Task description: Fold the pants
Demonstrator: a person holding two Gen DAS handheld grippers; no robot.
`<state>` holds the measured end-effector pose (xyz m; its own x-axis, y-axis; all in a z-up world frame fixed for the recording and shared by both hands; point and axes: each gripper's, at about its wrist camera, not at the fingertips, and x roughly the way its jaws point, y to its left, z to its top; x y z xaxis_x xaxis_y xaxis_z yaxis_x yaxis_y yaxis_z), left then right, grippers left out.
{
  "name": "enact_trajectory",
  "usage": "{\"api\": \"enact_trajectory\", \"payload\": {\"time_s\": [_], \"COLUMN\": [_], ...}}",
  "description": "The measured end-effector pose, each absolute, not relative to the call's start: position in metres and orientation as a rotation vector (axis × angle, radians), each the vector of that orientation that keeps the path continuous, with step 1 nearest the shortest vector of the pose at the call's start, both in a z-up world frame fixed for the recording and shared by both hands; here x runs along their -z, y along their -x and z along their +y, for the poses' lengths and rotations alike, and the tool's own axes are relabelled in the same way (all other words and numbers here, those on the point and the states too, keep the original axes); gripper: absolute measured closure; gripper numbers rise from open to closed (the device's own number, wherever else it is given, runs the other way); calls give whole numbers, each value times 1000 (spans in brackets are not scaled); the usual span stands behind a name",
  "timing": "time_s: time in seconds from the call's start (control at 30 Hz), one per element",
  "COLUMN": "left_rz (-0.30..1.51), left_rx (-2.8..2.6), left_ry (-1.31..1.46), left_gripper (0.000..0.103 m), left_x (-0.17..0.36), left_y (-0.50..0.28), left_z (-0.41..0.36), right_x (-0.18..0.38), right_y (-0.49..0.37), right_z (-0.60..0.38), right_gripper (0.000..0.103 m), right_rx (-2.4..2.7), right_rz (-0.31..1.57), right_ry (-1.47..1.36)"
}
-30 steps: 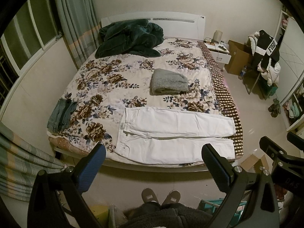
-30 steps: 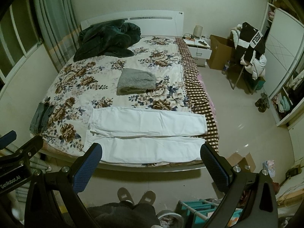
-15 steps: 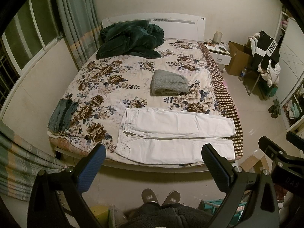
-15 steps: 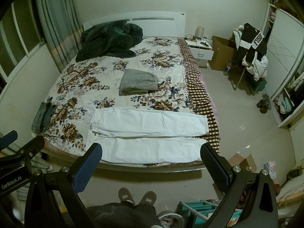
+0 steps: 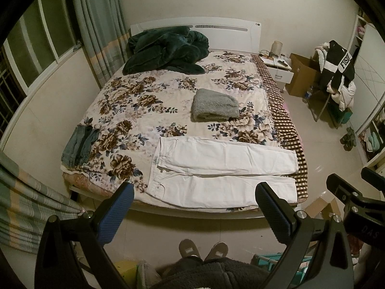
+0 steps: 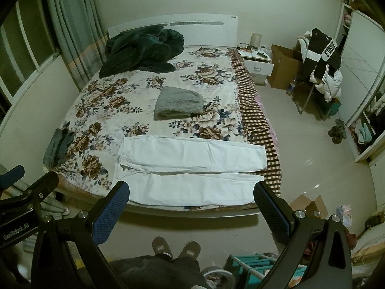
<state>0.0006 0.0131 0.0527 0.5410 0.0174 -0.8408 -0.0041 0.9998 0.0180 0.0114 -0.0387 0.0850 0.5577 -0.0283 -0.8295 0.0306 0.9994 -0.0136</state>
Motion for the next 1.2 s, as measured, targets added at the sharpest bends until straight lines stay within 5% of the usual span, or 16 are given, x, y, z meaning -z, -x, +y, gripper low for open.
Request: {"api": "enact_trajectory", "payload": {"time_s": [0.7, 0.9, 1.2], "left_rz": [908, 976, 1256], "left_rx": [-137, -262, -376], "left_ry": [44, 103, 206], "left_gripper": [0, 0, 0], "left_x": [-38, 33, 219], "left_y": [-50, -129, -285], "left_z": [22, 32, 53], "right_x": [-20, 59, 240], "right_y": [-51, -120, -270], "right_z": [-112, -176, -277], "right_gripper": [0, 0, 0], "right_rx": [87, 191, 406], "right_rz": [976, 1017, 1115], "right_ry": [-78, -237, -497]}}
